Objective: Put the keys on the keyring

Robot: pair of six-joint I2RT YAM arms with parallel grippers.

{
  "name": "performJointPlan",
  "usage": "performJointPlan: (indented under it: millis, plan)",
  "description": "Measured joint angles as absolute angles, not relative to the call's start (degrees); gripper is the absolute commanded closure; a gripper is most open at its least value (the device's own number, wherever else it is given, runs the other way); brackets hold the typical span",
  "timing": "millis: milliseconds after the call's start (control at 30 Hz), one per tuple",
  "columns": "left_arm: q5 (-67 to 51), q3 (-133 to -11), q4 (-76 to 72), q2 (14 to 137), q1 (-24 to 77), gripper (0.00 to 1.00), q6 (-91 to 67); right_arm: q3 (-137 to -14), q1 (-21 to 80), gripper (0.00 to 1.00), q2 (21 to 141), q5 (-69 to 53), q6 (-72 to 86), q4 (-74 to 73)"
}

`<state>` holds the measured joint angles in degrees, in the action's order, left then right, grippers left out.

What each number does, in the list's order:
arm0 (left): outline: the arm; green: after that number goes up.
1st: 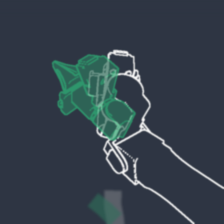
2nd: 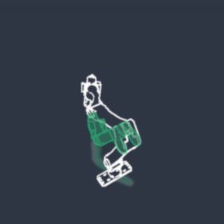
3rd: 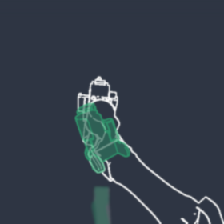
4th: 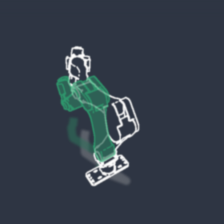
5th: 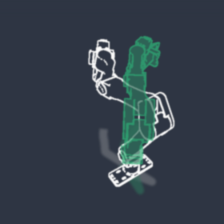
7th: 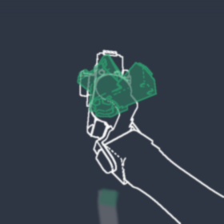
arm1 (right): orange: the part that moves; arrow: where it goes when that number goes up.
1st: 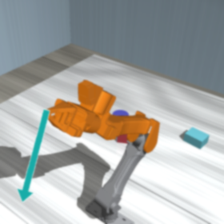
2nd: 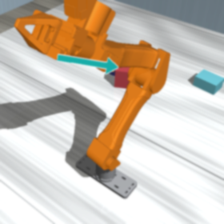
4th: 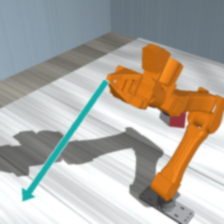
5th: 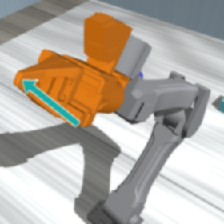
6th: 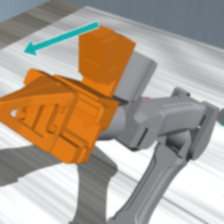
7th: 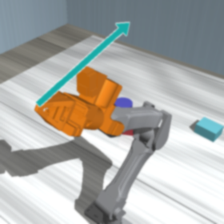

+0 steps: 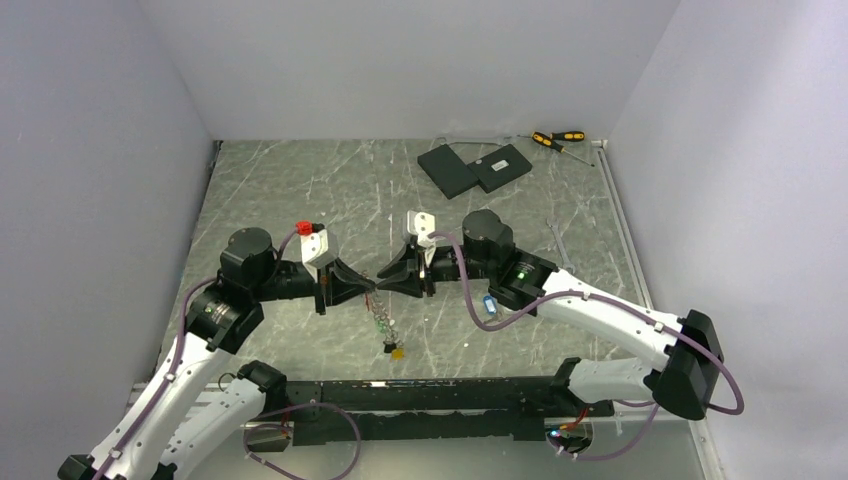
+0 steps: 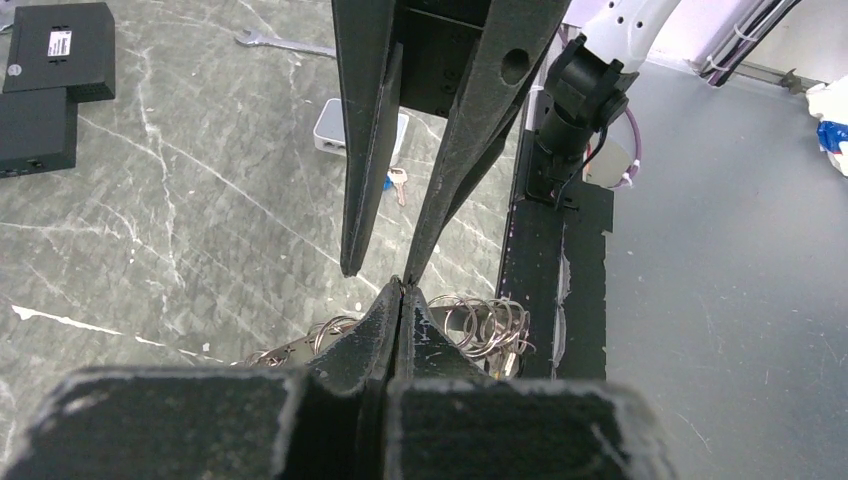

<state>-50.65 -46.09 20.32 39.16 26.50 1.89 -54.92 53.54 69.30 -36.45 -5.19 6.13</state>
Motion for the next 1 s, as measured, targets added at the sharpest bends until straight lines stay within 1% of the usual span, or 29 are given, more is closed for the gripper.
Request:
performJointPlan:
  millis: [200, 467, 767, 900, 933, 1000]
  plan:
    - [-50.83, -46.09, 20.29, 39.07, 26.50, 1.00, 1.89, -55.64, 53.54, 0.76, 70.22, -37.80, -5.52, 5.56]
    - [-50.83, -46.06, 20.08, 38.70, 26.50, 1.00, 1.87, -55.92, 53.49, 0.71, 70.94, -37.95, -6.57, 3.16]
    - [-50.96, -46.06, 19.94, 38.65, 26.50, 1.00, 1.87, -56.10, 53.28, 0.71, 70.98, -38.11, -6.92, 2.76]
    - [-51.05, -46.06, 19.94, 38.65, 26.50, 1.00, 1.87, -56.66, 53.28, 0.74, 71.40, -38.83, -6.90, 2.68]
    - [-51.07, -46.06, 19.94, 38.65, 26.50, 1.00, 1.87, -56.75, 53.28, 0.76, 71.46, -39.07, -6.90, 2.63]
    - [-51.13, -46.06, 19.94, 38.65, 26.50, 1.00, 1.87, -57.10, 53.28, 0.83, 71.70, -39.53, -6.87, 2.61]
